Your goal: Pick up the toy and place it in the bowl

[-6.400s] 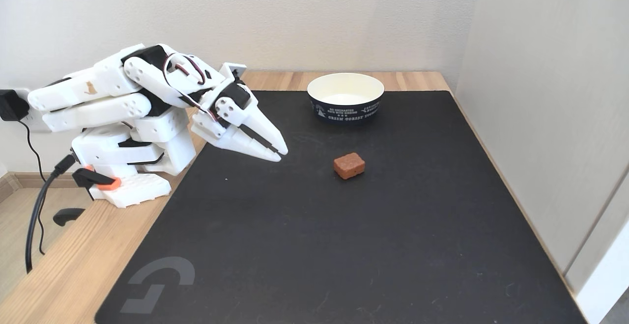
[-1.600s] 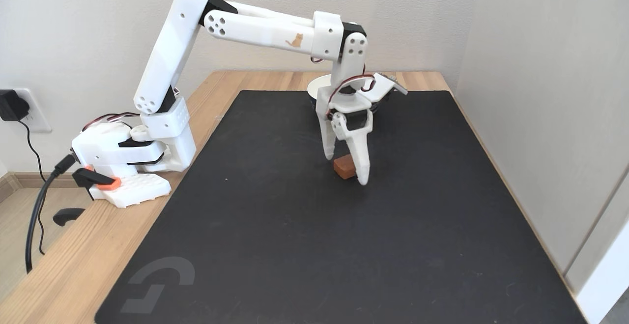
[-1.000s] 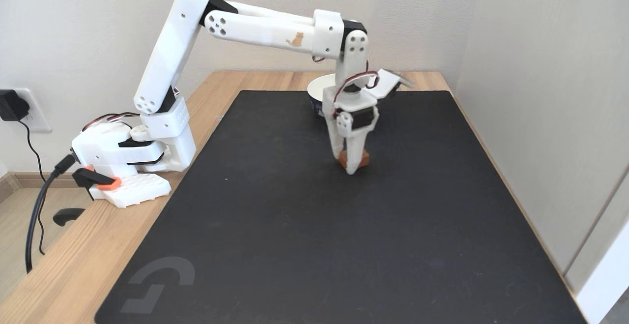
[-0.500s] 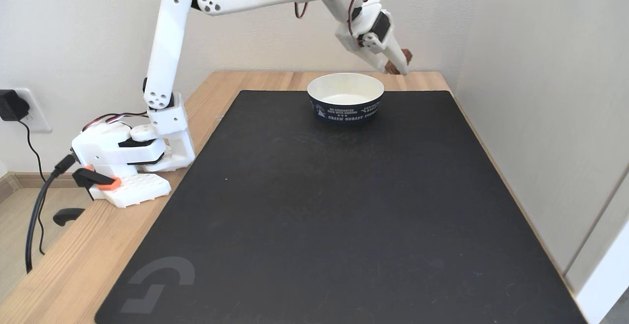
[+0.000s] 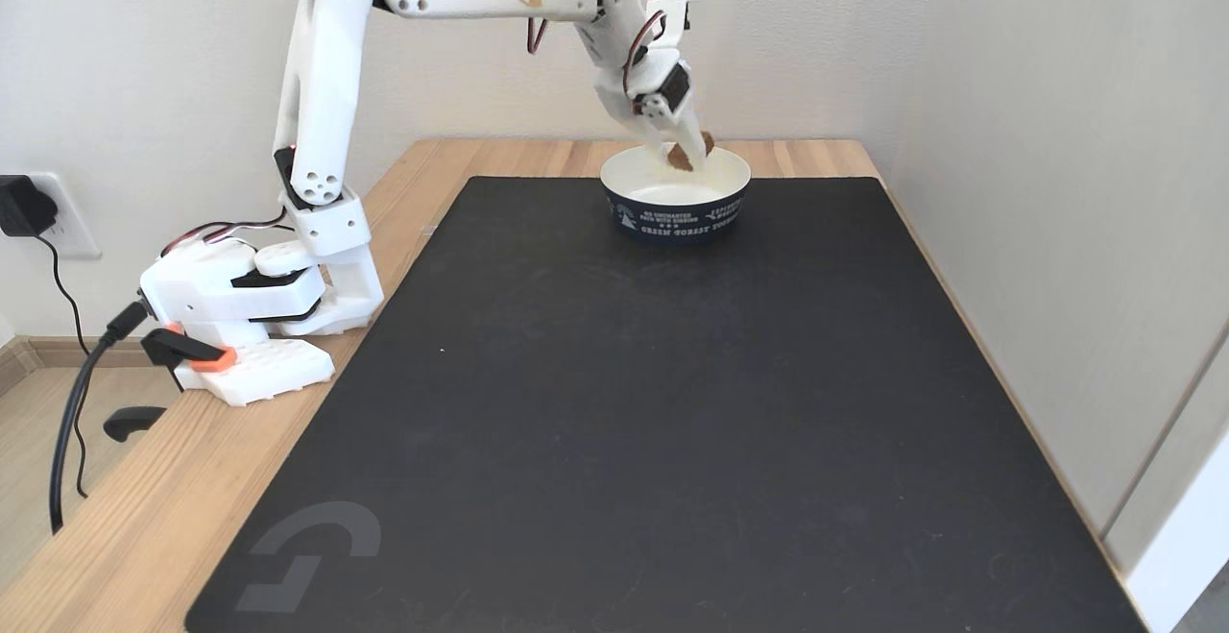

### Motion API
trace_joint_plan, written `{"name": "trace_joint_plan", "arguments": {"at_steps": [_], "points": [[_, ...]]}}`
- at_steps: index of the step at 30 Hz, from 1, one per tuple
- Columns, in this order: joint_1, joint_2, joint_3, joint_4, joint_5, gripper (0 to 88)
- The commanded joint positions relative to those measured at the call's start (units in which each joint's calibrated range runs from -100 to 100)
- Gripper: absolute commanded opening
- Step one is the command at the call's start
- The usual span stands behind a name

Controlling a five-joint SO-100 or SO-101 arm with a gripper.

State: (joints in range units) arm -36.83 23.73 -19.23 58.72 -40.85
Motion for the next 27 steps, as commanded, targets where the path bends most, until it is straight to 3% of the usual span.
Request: {"name": "trace_joint_plan", "arguments": {"at_steps": [1,3,8,12,18,23,27], "points": [[1.4,-3.3,-0.3,4.2,0.2,26.9],[1.6,-3.3,-0.5,5.0,0.2,28.5],[3.7,-3.5,-0.7,4.4,-0.1,16.6],[8.5,-8.3,-1.8,5.0,1.0,1.4],[19.5,-23.8,5.8,2.5,14.7,3.0],[30.7,-42.2,34.8,-12.6,26.7,3.0],[34.9,-56.2,59.3,-23.4,31.9,3.0]]}}
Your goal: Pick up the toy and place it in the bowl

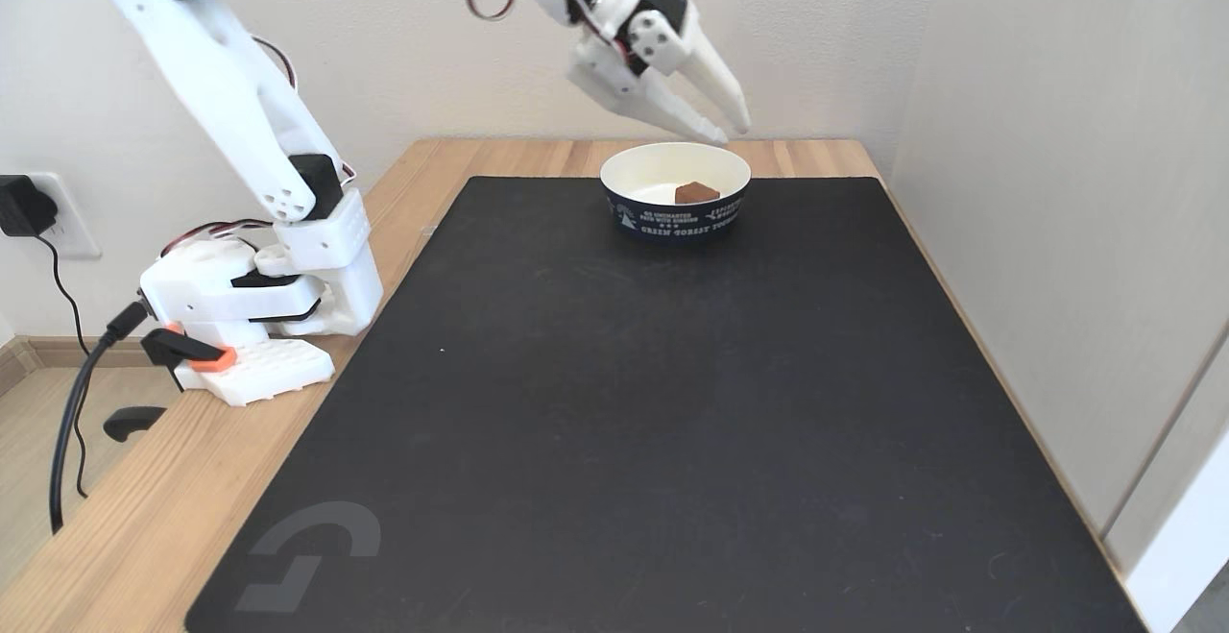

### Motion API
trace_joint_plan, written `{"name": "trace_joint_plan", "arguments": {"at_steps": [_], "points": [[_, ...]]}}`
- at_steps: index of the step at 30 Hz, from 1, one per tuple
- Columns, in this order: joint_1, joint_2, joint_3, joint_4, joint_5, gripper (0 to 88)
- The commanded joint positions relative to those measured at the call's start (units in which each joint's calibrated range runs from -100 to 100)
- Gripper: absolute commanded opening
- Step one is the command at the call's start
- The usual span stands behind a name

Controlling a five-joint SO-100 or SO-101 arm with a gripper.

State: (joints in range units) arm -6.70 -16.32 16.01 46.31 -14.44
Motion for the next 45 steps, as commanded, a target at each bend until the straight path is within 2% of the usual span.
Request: {"name": "trace_joint_plan", "arguments": {"at_steps": [1,4,8,15,24,45], "points": [[6.3,-24.2,35.5,-15.2,7.5,3.0],[9.2,-36.9,50.8,-19.4,10.4,3.0],[13.2,-55.8,67.7,-18.7,14.5,3.0],[13.6,-78.0,83.8,-6.2,14.4,3.0],[12.9,-82.9,83.5,6.9,14.3,3.0],[11.5,-82.9,83.4,6.8,14.4,3.0]]}}
